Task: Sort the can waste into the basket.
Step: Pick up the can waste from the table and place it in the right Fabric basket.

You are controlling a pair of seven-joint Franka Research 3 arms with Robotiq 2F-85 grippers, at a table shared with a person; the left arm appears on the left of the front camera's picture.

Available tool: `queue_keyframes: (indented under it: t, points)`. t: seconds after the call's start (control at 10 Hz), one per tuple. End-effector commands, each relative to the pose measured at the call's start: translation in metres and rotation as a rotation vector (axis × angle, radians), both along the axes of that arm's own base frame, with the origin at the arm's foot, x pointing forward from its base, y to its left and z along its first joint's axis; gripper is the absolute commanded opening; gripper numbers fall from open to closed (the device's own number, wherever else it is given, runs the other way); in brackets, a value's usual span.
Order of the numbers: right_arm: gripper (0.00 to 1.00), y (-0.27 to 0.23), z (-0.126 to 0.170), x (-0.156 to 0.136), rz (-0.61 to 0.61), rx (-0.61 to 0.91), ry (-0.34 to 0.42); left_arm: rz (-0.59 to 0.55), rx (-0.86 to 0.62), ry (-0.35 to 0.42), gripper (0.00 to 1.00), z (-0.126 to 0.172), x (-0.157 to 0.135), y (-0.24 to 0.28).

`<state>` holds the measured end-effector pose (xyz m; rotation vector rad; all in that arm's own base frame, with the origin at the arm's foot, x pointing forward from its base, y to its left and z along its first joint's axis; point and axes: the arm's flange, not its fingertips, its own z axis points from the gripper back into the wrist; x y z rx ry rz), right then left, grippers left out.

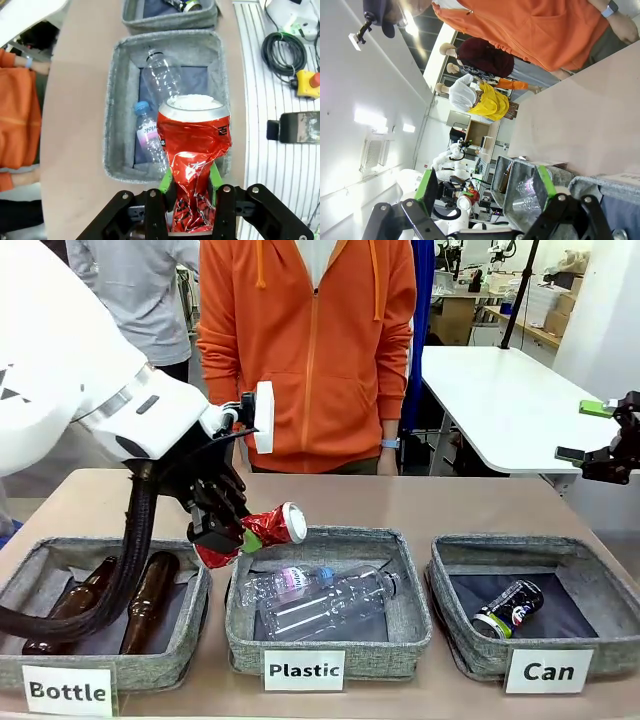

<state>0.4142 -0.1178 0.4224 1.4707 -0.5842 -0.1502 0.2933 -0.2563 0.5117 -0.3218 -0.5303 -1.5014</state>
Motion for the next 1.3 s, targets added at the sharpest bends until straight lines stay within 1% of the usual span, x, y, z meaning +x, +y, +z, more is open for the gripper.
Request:
queue_keyframes:
  t: [0.0, 0.2, 0.3, 0.4, 0.5, 0.6, 0.7, 0.8, 0.9, 1.0, 1.1, 1.2]
  points:
    - [1.0, -0.001, 0.002, -0.003, 0.012, -0.002, -0.004, 0.011, 0.006, 0.009, 0.27, 0.002, -0.004, 0.004]
    - [1.0, -0.001, 0.002, -0.003, 0.012, -0.002, -0.004, -0.003, -0.001, -0.001, 0.27, 0.001, -0.001, 0.001]
    - [1.0, 0.0, 0.0, 0.0, 0.0, 0.0, 0.0, -0.022, -0.071, -0.036, 0.27, 0.001, -0.002, -0.009]
    - [1.0, 0.009, 0.004, -0.002, 0.036, -0.035, 0.027, -0.055, -0.106, -0.055, 0.27, 0.013, 0.01, -0.033]
    - [1.0, -0.001, 0.004, -0.013, 0.081, -0.068, 0.083, -0.099, -0.056, -0.11, 0.27, 0.029, 0.028, -0.068]
    - [1.0, -0.026, 0.004, -0.036, 0.142, -0.1, 0.131, -0.221, -0.049, -0.134, 0.27, 0.048, 0.055, -0.115]
    - [1.0, -0.043, 0.006, -0.053, 0.168, -0.104, 0.13, -0.271, -0.039, -0.119, 0.27, 0.056, 0.076, -0.147]
    - [1.0, -0.072, 0.005, -0.077, 0.087, -0.163, 0.118, -0.34, -0.007, -0.087, 0.27, 0.061, 0.106, -0.203]
    - [1.0, -0.095, 0.003, -0.098, 0.048, -0.18, 0.122, -0.384, 0.004, -0.058, 0.27, 0.058, 0.121, -0.248]
    - [1.0, -0.116, 0.0, -0.115, 0.029, -0.196, 0.111, -0.439, 0.006, -0.043, 0.27, 0.052, 0.131, -0.285]
    - [1.0, -0.138, -0.006, -0.135, 0.02, -0.26, 0.119, -0.485, 0.011, -0.024, 0.27, 0.04, 0.135, -0.319]
    - [1.0, -0.152, -0.012, -0.147, 0.029, -0.296, 0.103, -0.532, 0.018, -0.003, 0.27, 0.025, 0.135, -0.344]
